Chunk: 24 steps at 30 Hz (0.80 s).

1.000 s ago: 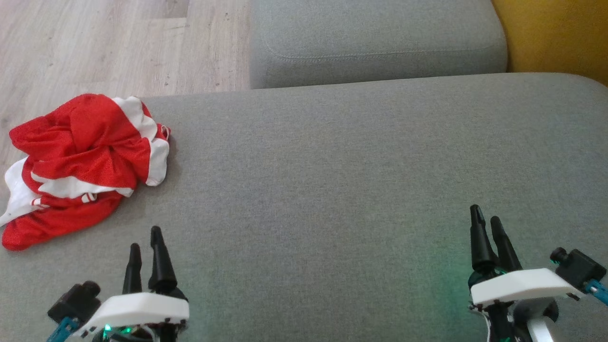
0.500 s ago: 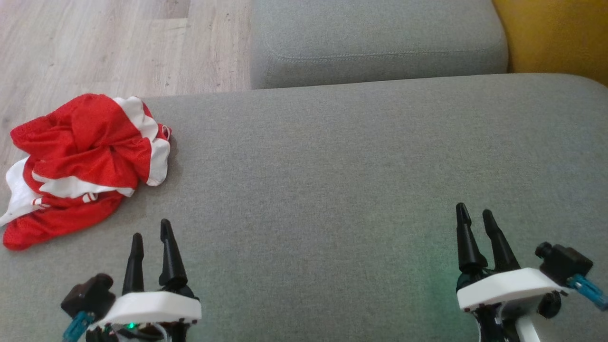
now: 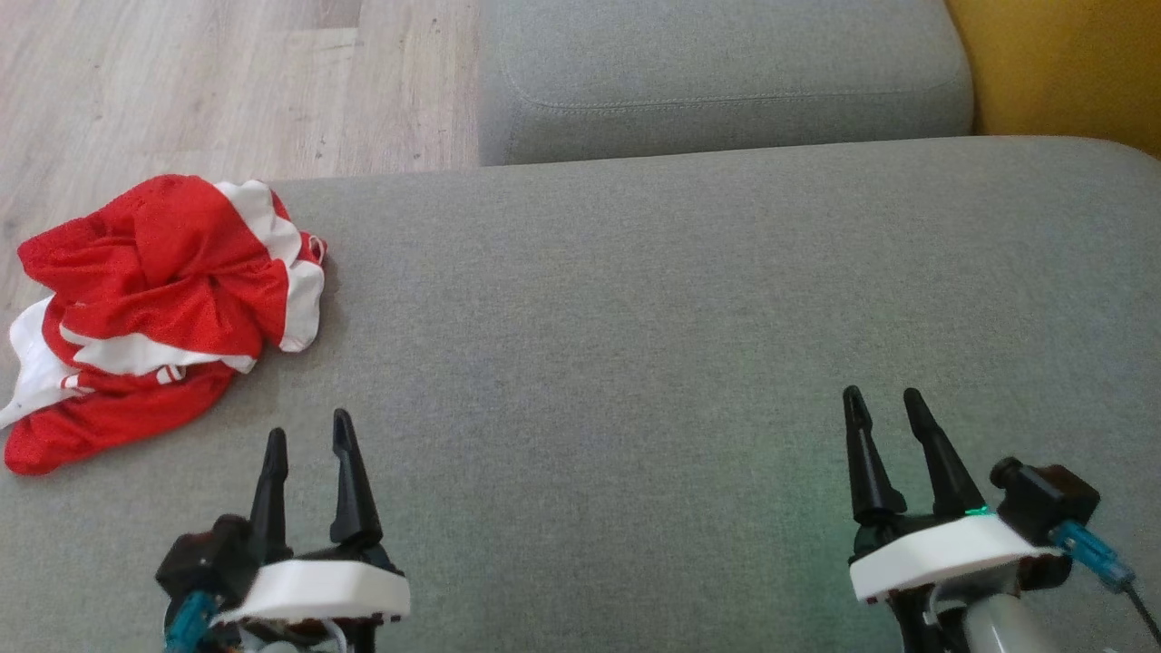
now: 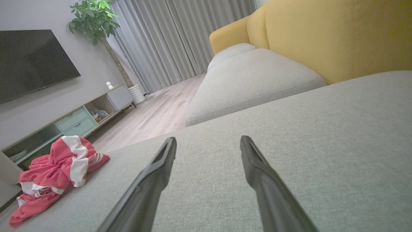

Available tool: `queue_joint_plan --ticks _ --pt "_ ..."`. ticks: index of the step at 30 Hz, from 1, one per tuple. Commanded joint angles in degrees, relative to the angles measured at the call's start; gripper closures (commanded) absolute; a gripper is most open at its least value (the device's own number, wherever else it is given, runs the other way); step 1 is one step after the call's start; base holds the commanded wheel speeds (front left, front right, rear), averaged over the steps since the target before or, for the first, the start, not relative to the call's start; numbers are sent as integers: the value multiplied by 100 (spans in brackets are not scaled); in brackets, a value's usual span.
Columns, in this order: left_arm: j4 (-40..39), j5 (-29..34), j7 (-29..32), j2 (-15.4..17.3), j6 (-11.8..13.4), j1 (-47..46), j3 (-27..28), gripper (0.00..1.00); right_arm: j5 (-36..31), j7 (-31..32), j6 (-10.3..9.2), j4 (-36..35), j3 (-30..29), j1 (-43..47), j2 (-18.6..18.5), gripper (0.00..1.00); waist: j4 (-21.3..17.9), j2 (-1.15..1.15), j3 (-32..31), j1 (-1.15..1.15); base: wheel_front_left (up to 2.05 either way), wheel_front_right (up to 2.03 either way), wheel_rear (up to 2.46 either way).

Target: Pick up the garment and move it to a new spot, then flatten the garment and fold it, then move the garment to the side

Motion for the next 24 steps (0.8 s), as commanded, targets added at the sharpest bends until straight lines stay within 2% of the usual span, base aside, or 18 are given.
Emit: queue_joint_plan --ticks 1,24 --pt "-250 224 -96 49 56 -135 92 0 -225 -107 -3 -242 144 -263 -53 0 1 0 -1 0 0 0 0" --pt "-331 1801 -470 57 381 -56 -99 0 -1886 -478 -4 -230 260 -220 -63 0 -8 0 -58 -1 0 0 0"
